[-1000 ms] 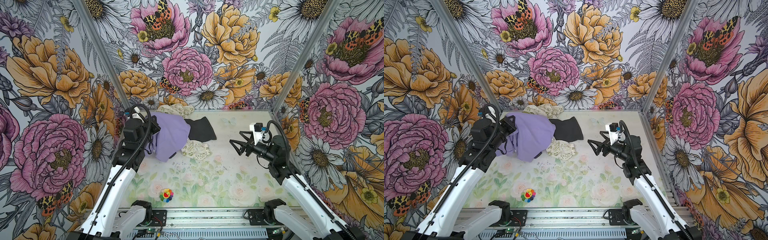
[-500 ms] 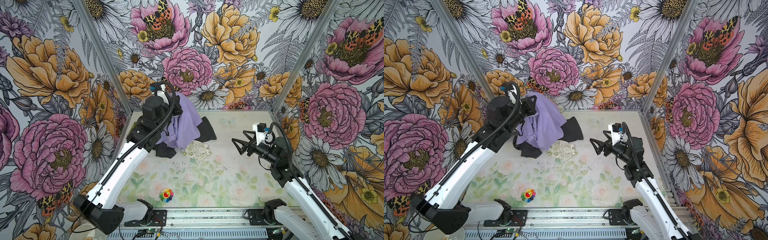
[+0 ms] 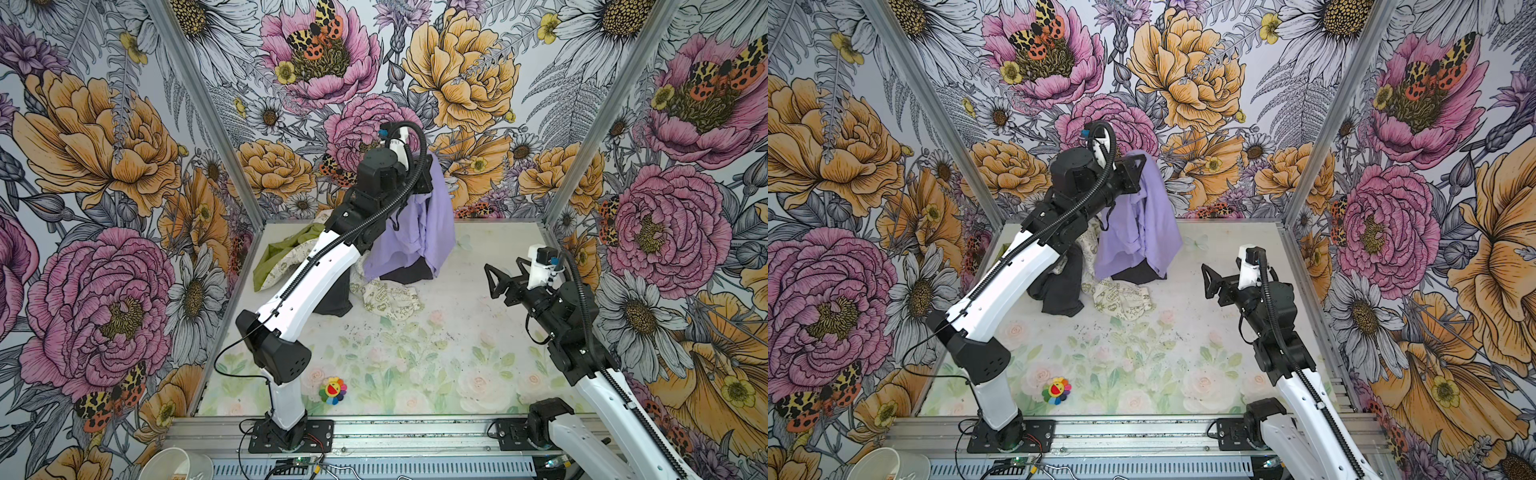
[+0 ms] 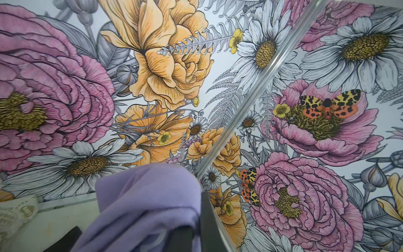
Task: Pick out a specific cloth from the pile
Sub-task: 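Lift the lavender cloth with the left gripper and carry it away from the pile, then lower the lavender cloth onto the clear table and open the left gripper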
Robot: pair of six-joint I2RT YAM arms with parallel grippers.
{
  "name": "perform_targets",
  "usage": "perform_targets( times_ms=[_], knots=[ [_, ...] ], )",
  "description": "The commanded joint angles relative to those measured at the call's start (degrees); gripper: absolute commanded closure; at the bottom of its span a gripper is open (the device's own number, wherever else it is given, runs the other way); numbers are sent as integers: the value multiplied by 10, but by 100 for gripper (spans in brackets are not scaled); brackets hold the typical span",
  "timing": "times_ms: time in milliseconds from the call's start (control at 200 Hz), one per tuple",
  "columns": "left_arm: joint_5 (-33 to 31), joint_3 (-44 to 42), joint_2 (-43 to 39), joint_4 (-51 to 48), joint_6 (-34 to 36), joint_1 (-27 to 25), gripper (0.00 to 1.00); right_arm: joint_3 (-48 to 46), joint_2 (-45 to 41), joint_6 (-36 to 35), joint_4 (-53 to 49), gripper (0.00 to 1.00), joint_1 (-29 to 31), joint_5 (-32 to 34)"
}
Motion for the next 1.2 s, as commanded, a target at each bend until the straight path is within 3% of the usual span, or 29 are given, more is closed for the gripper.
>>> perform_targets(
  times_ms=[0, 115, 185, 385, 505, 555, 721, 791, 936, 1191],
  knots=[
    [69, 113, 78, 21, -45, -17, 100, 1, -23, -2, -12, 0, -8, 85],
    [103, 249, 180, 22, -86, -33, 100, 6, -42, -6, -24, 0, -17, 116],
    [108, 285, 222, 25, -107, -41, 100, 9, -53, -8, -31, 0, -22, 128],
    [109, 181, 259, 86, -135, -55, 100, 10, -68, -7, -50, 1, -36, 148],
    [112, 168, 316, 85, -141, -64, 100, 8, -66, 5, -57, 0, -42, 153],
    [115, 172, 345, 82, -143, -66, 92, 7, -65, 10, -60, 1, -46, 149],
    [111, 212, 411, 21, -98, -71, 50, 7, -56, 27, -70, 1, -59, 138],
    [95, 195, 390, -3, -71, -70, 33, 7, -53, 31, -71, 0, -65, 131],
    [39, 77, 272, -4, -4, -68, 2, 9, -36, 38, -73, 1, -76, 116],
    [-23, -201, 43, 37, 15, -59, 1, 23, 40, 56, -73, 1, -87, 68]
  ],
)
